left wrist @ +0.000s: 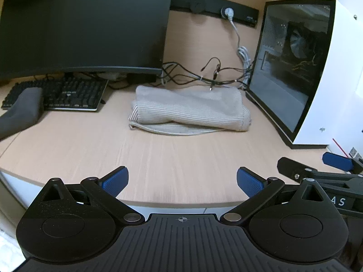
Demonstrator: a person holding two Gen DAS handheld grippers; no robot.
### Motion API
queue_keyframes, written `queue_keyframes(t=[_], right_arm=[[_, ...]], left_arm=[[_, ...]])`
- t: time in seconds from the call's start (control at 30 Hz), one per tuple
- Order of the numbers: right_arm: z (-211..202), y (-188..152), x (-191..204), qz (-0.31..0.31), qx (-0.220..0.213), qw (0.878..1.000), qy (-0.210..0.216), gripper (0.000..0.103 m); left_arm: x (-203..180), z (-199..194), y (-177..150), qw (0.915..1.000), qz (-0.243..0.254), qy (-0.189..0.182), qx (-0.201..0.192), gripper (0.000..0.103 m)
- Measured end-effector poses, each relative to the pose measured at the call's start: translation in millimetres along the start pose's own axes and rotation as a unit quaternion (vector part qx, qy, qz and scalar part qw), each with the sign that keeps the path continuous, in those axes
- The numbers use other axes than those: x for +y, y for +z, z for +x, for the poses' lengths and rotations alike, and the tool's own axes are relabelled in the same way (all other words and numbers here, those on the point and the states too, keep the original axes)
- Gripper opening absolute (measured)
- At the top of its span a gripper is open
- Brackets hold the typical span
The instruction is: Fold clothes
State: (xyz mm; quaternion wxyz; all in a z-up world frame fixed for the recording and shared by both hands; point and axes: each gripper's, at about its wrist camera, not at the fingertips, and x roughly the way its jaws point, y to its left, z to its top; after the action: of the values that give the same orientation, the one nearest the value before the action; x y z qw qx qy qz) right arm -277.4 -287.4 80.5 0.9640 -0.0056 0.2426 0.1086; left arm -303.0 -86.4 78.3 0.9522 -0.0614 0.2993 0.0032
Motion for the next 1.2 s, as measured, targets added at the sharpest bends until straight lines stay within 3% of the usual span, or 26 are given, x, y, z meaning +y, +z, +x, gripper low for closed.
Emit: queue_keyframes(t=[1.2], right_arm=[[9.1,1.5,13.6,0.001,-0.001,1.0,0.001,0.103]], left_arm=[[21.9,14.4,5.1,0.9998,-0.004,0.014,0.014,0.103]])
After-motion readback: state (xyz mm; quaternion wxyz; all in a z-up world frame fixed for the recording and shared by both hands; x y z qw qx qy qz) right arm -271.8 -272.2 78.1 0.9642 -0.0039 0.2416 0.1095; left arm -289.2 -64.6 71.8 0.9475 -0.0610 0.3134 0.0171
